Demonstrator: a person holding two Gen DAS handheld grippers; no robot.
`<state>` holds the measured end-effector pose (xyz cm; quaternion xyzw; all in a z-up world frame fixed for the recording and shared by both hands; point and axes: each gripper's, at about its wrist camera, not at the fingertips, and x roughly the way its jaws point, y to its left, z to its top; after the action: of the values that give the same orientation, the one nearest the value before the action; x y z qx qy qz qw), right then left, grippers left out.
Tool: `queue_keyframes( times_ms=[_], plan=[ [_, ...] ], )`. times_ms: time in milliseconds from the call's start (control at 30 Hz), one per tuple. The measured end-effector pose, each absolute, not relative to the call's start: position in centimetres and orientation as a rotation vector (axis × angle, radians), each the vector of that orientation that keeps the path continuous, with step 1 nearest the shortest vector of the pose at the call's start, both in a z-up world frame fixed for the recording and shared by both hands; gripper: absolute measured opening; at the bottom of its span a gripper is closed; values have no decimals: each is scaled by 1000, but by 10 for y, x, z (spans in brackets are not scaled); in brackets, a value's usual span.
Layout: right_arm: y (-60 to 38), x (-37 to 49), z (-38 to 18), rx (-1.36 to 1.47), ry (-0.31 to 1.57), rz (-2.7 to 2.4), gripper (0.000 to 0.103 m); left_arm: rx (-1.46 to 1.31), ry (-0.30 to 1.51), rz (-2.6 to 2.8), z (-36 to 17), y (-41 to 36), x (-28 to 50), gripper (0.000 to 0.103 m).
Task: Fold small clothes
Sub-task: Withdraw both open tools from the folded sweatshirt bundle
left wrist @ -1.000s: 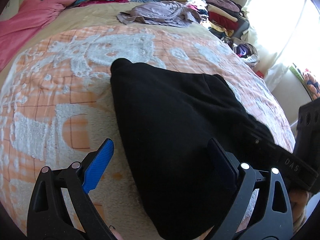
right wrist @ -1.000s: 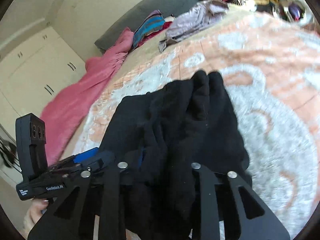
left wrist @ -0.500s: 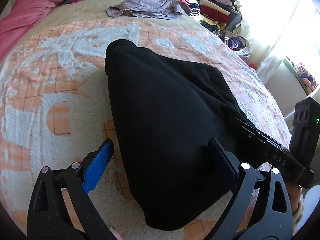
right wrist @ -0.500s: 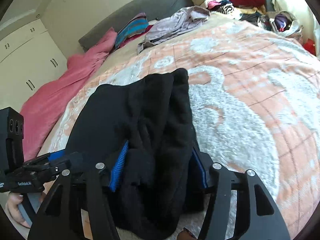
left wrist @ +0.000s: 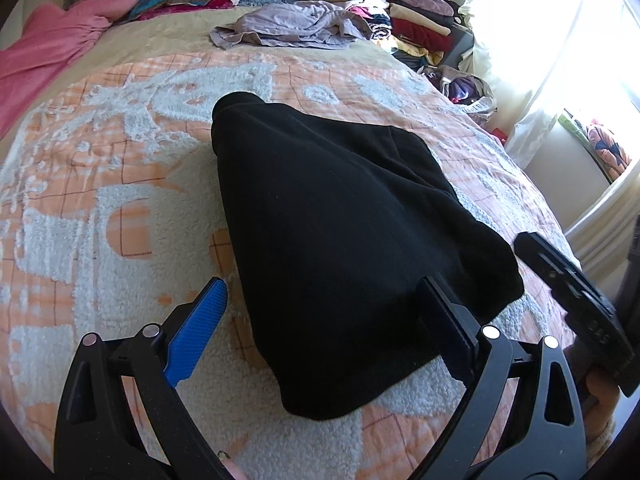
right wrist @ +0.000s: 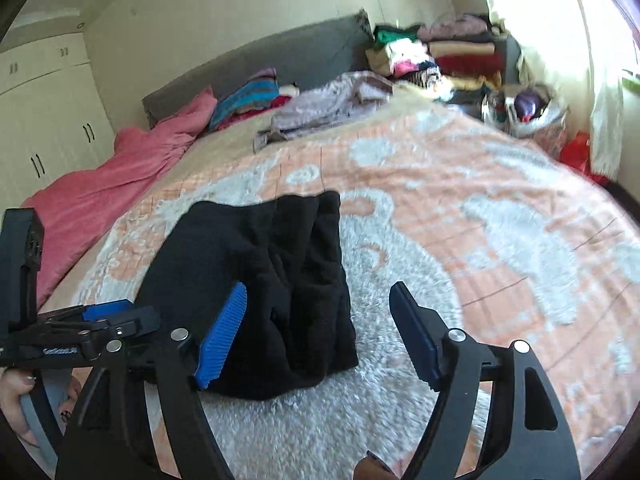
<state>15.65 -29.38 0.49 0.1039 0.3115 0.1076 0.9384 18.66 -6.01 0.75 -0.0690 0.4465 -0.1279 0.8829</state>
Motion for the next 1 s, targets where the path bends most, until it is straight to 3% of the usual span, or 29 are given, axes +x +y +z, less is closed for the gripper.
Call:
queue_keyframes(
  times_ms=[167,367,1000],
  plan=[
    [-290,130,25,144,557,208,90,-147,905,-279,14,-59,173,89],
    [-288,104,43,131,492,213,98,-158,858,-281,29,-51,157,93],
    [-255,41,65,8,392,160,98,-148,687,-269,62,-9,93,93]
  ],
)
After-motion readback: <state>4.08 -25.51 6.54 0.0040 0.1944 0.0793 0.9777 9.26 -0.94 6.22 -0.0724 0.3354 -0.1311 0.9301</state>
